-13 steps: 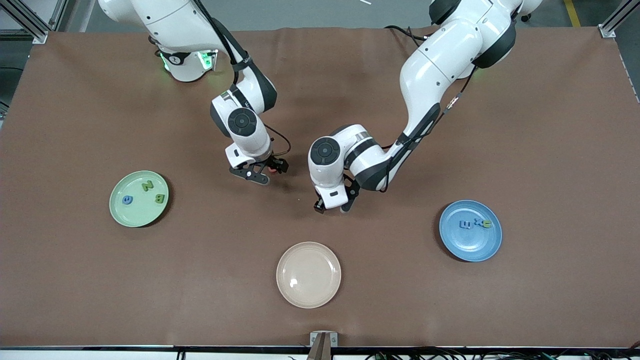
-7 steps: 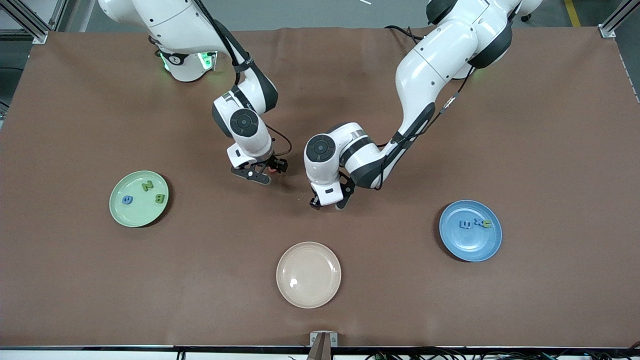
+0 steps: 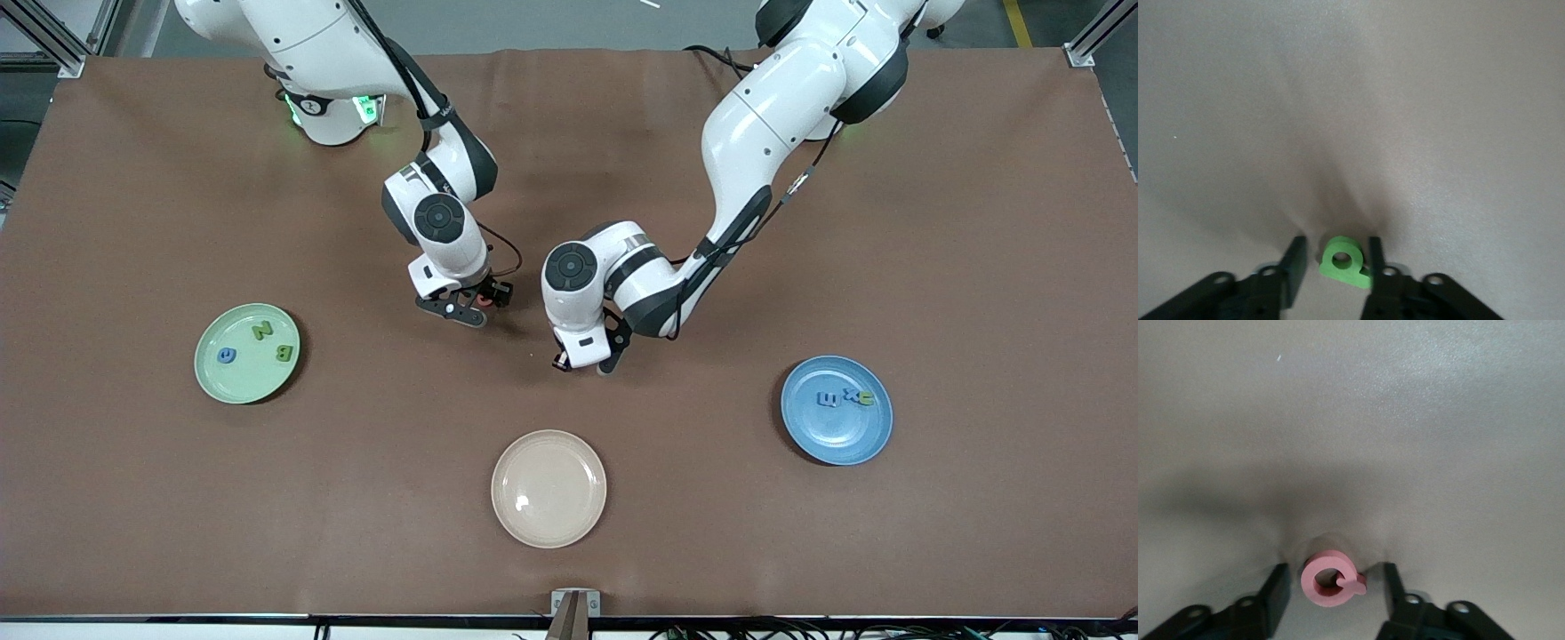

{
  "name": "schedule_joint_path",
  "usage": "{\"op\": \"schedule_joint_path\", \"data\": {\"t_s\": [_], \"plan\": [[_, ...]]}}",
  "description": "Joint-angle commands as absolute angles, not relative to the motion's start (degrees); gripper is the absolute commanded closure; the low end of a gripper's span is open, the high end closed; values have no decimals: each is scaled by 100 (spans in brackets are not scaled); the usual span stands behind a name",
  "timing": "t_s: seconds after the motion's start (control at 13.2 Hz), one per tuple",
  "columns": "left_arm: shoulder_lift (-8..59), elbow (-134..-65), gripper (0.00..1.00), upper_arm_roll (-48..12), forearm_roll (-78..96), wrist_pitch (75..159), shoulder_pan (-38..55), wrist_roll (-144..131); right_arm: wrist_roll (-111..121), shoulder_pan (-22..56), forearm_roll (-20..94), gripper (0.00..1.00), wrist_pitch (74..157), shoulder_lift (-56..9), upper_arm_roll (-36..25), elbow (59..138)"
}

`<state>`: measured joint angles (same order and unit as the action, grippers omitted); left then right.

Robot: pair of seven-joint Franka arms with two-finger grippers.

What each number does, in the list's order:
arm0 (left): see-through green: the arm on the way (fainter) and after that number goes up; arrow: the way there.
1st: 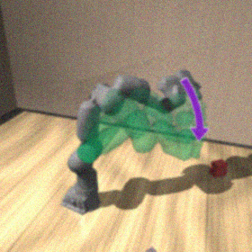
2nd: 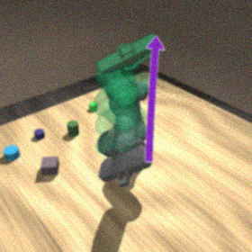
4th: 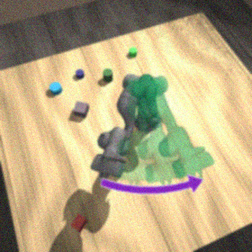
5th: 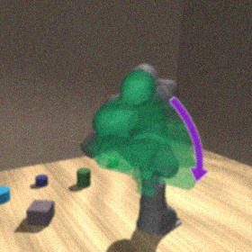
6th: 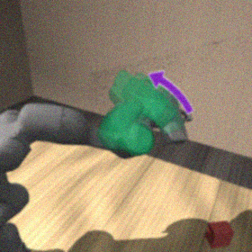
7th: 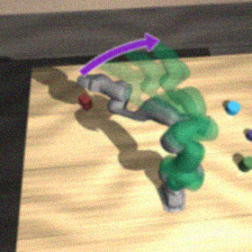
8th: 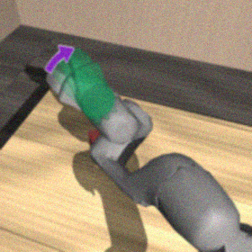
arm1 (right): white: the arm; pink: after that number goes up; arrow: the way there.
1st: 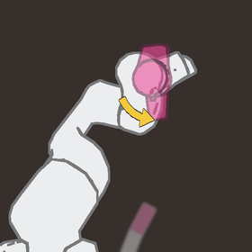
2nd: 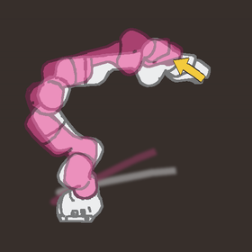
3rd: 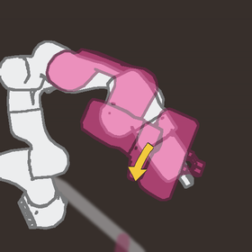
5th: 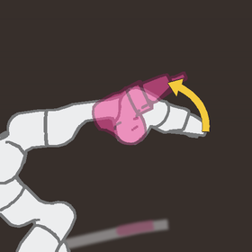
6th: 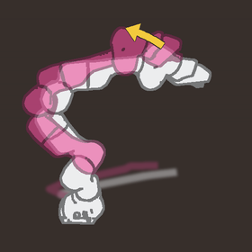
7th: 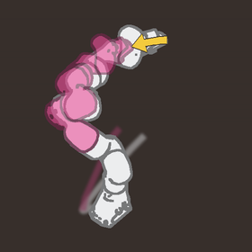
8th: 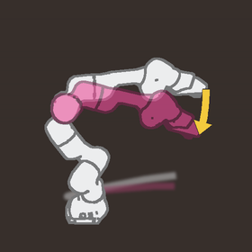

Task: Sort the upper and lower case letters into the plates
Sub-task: 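Grasp the green a with the left gripper while the right gripper grasps pink G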

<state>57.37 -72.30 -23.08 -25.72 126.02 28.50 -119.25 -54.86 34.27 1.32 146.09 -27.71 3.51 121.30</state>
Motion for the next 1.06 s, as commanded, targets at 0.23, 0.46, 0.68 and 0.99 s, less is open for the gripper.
{"op": "schedule_joint_path", "data": {"t_s": [0.23,0.46,0.68,0.99], "plan": [[5871,-7110,94,-2189,-2479,12612,2936,-11883,-5563,3533,193,63,14695,-2760,281,12173],[5845,-7102,97,-2197,-2479,12586,2927,-11883,-5563,3533,202,74,14722,-2760,281,12173],[5539,-7102,99,-2206,-2479,12139,2778,-11883,-5555,3525,202,76,14626,-2725,281,12155],[4932,-7189,100,-2259,-2514,12032,2102,-11664,-5004,3192,167,76,13399,-2076,229,11980]]}}
